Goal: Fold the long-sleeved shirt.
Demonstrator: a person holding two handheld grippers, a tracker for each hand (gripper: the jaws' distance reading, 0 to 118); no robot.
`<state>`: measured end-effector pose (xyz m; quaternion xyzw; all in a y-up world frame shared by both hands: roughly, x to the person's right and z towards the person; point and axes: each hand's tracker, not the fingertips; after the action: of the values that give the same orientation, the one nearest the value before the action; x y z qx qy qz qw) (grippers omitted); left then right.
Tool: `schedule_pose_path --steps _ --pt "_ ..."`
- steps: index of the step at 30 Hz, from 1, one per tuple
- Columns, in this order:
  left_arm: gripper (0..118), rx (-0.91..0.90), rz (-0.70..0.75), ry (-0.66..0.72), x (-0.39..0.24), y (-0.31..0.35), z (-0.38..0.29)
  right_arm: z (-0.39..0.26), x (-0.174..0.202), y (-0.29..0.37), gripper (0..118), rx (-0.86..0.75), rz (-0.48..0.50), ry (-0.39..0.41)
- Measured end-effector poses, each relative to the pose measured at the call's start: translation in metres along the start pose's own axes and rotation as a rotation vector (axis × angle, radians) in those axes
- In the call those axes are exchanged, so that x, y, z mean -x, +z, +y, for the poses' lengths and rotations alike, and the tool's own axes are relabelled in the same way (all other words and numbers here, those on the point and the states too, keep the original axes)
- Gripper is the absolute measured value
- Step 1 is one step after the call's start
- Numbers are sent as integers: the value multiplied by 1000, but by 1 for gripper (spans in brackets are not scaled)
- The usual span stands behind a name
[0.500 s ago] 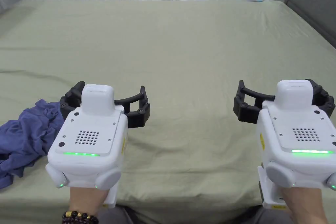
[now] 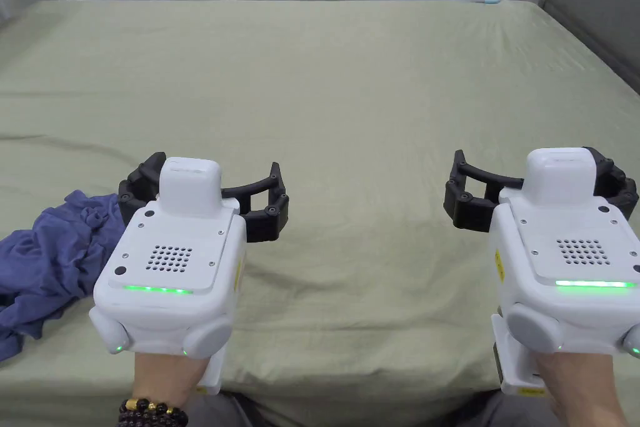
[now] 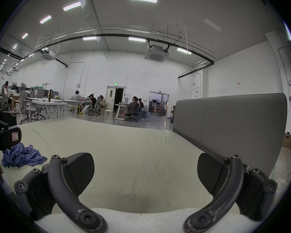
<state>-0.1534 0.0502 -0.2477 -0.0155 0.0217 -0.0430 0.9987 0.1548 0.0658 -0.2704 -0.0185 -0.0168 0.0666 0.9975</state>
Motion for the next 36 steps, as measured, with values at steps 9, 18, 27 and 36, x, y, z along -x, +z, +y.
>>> schedule_pose_path --steps 9,18,27,36 --pt "118 -3 5 9 4 2 0 2 1 1 118 -2 -4 5" --pt "118 -9 16 13 4 4 0 0 1 3 118 -2 -3 5" --pt "118 -5 12 14 4 5 -1 0 1 4 118 1 -2 10" --pt "118 -7 11 8 5 7 -2 -2 1 4 118 9 7 2"
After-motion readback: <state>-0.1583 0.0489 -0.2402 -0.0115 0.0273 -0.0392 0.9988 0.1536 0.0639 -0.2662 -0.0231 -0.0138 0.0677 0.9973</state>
